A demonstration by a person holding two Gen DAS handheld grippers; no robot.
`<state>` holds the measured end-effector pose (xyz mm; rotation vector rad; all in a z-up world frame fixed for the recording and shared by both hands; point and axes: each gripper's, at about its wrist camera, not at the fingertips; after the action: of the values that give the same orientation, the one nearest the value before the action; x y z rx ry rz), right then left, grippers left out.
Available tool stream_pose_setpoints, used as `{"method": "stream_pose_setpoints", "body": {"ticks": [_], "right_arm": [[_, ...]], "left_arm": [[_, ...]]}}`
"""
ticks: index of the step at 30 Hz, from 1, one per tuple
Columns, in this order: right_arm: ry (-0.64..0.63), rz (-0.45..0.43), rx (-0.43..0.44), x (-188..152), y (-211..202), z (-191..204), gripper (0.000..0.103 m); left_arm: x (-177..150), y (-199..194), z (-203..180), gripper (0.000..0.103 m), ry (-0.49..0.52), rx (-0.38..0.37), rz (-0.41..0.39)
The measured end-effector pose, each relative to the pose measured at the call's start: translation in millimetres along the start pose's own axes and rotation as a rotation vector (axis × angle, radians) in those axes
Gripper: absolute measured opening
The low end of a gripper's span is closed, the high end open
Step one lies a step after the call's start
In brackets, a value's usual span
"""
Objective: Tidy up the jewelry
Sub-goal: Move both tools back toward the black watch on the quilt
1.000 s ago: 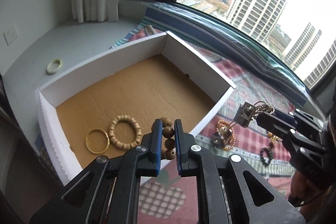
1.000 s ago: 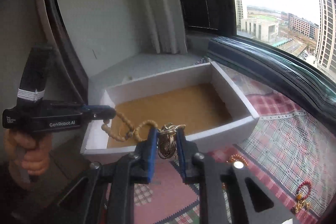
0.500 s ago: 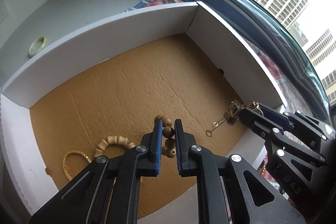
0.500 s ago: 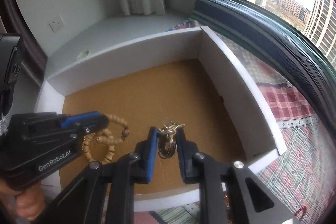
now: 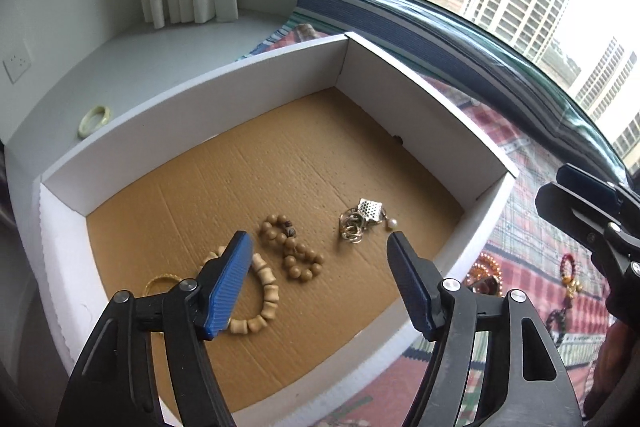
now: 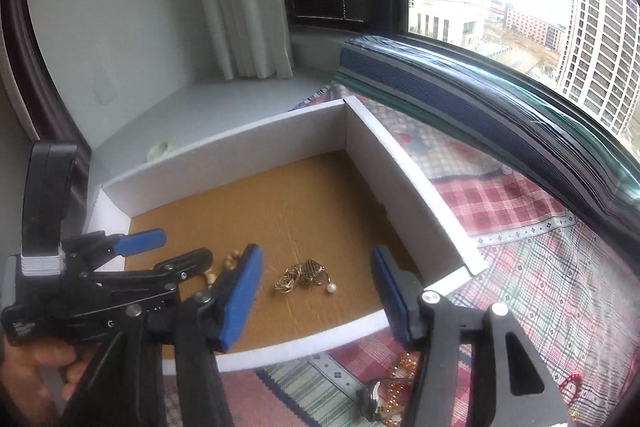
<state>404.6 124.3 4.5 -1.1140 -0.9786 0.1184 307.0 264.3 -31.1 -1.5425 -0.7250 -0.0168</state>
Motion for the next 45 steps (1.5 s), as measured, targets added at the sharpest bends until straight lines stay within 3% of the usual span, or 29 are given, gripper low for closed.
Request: {"method": "stream_pose_setpoints", "body": {"ticks": [6,16,21,27,33,45], "right_arm": [[0.022,-0.064,-0.038,-59,-70,-22,0.061],[0.106,-0.108,-0.245,-210,-153,-56,0.061],[0.251,-0.09,-0.331,-295,-168,-76,0.061],[0.38,-0.036,-0.4,-373,-164,-91,0.061],[0.464,-0.036,-0.391,-406,-158,-98,0.061],[0.47,-0.024,-0.311,-401,-136,-102,0.061]], "left_arm": [[-64,-34,-46,0.084,0.136,-0.072,-0.037],[-180,-27,-131,0.086,0.325,-0.164,0.041],[-226,-5,-161,0.086,0.349,-0.195,0.123],[-253,15,-182,0.086,0.379,-0.168,0.147],[-257,16,-188,0.086,0.401,-0.129,0.13],[-246,42,-185,0.086,0.38,-0.073,0.154]]}}
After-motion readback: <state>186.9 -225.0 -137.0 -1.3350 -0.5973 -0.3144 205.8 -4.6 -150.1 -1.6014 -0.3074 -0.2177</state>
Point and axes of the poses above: each gripper's, at about its wrist camera, not at the fingertips, and y roughly the way its jaws point, z to its left, x to its top, and after that the axes turned 8 degrees about z, right-handed
